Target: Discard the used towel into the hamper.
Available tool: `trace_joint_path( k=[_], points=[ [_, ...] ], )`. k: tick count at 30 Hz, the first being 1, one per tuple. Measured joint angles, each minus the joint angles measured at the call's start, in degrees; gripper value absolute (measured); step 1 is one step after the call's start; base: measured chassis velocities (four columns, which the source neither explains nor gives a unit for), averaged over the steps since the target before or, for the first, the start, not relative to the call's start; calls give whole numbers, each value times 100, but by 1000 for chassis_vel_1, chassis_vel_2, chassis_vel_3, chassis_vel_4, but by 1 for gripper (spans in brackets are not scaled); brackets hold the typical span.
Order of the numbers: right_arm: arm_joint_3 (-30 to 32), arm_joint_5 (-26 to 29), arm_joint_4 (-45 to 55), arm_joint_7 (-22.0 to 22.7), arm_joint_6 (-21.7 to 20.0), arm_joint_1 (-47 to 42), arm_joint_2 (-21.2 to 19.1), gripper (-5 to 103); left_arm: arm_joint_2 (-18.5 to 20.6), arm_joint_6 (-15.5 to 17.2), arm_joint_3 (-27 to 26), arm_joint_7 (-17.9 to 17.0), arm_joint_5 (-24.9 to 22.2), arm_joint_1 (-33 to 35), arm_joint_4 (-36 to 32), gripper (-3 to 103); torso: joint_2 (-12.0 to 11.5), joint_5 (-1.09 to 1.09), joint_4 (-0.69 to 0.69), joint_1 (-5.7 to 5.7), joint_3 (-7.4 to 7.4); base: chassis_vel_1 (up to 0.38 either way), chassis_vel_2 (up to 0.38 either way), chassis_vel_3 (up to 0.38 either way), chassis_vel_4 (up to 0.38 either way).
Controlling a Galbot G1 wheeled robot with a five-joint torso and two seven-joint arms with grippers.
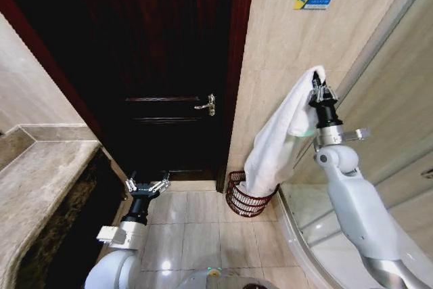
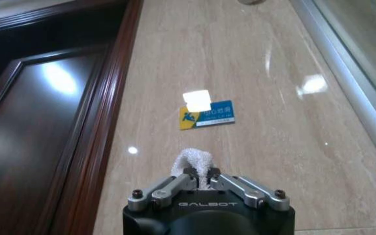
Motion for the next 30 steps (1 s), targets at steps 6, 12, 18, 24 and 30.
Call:
trace_joint_path(
  k=[6,12,18,24,30],
  points=[
    [46,-3,52,-25,-1,-67,-28,5,0,0,0,0,0,0,0,100,0,0,0,-1,0,0,0,0,0],
    [88,-4,167,-26,-6,-171,-15,5,0,0,0,0,0,1,0,100,2,-1,0,-2,-1,-87,89,87,-100],
    [151,-5,240,-26,14,-378,21,5,0,0,0,0,0,0,0,100,1,1,1,0,0,-175,184,188,-177],
    [321,-97,508,-106,333,-1054,227,5,1,0,0,0,0,-1,0,100,-2,1,1,8,3,-172,164,141,-159],
    [501,-309,944,-194,634,-1930,494,5,0,0,0,0,0,1,0,100,0,-1,0,-2,-1,-15,26,12,-7]
  ],
)
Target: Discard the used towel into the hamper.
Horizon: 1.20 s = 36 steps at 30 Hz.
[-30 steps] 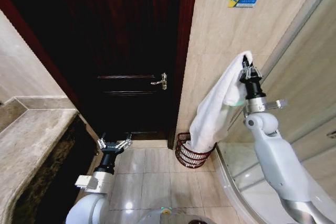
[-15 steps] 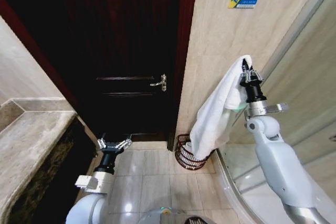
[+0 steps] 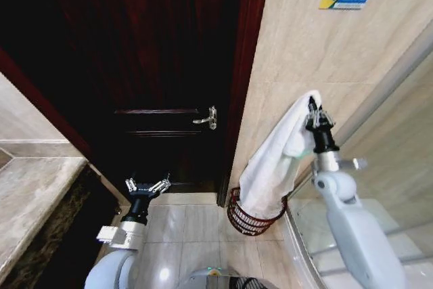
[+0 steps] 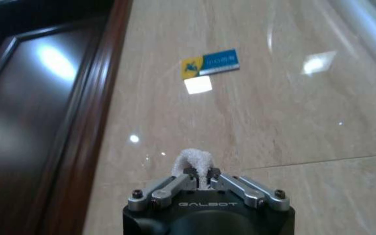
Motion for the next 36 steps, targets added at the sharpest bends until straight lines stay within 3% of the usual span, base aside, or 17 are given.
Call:
trace_joint_path(
  k=[13,29,31,36],
  points=[
    [21,11,-595,-259,374,-640,233,5,0,0,0,0,0,0,0,100,1,1,0,4,1,15,-21,-20,12],
    [-197,-104,-2423,-621,518,275,412,5,0,0,0,0,0,-1,0,100,0,1,1,3,1,0,0,0,0],
    [-312,-223,-3096,-779,635,528,477,5,0,0,0,0,0,0,0,100,0,1,1,3,1,0,0,0,0],
    [-419,-364,-3711,-900,824,618,662,5,0,0,0,0,0,-1,0,100,0,1,1,3,1,0,0,0,0]
  ],
)
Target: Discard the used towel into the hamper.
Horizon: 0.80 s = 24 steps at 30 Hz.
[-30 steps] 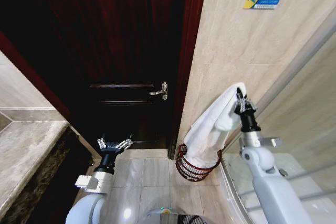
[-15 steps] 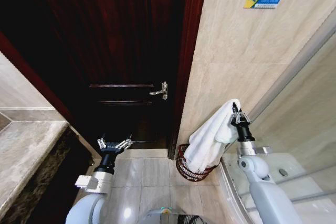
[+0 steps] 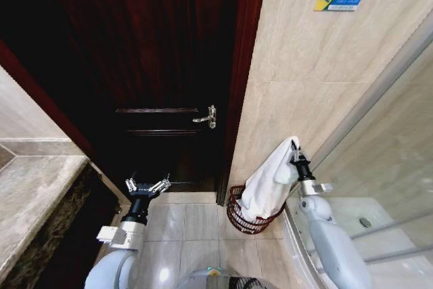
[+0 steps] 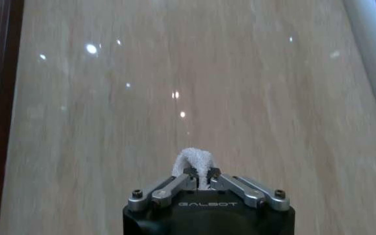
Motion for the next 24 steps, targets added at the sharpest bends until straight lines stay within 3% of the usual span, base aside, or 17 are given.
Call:
trace_joint_path(
  k=[15,24],
  points=[
    [-200,-261,-825,-182,315,-201,398,5,0,0,0,0,0,0,0,100,0,-1,-1,-1,0,0,0,0,0],
    [-306,-412,-2208,-316,455,80,715,5,0,0,0,0,0,0,0,100,0,1,-1,-1,0,0,0,0,0]
  ],
)
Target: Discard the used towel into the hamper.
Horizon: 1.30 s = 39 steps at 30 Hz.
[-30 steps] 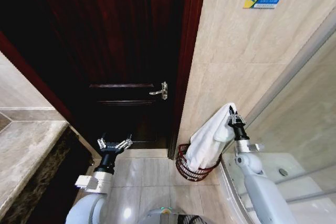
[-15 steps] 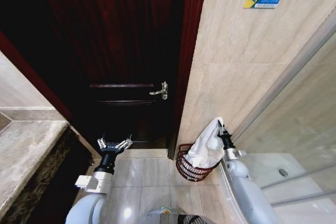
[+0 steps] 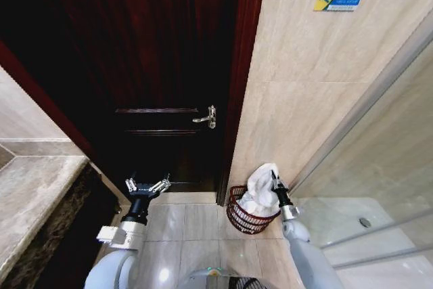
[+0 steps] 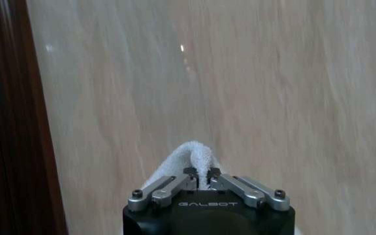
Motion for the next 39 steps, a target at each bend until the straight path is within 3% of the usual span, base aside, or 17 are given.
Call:
trace_joint_path(
  k=[6,19,22,39],
  points=[
    [-29,71,-377,29,-276,34,70,5,0,0,0,0,0,0,0,100,0,-2,0,0,0,0,0,0,0],
    [-45,-326,-582,83,-1008,26,69,5,0,0,0,0,0,0,0,100,0,0,0,0,0,0,0,0,0],
    [-13,-611,-819,174,-1430,118,50,5,0,0,0,0,0,0,0,100,0,-1,-1,0,0,0,0,0,0],
    [104,-1891,-2447,430,-2344,1272,263,5,0,0,0,0,0,0,0,100,0,-2,0,0,0,0,0,0,0]
  ],
)
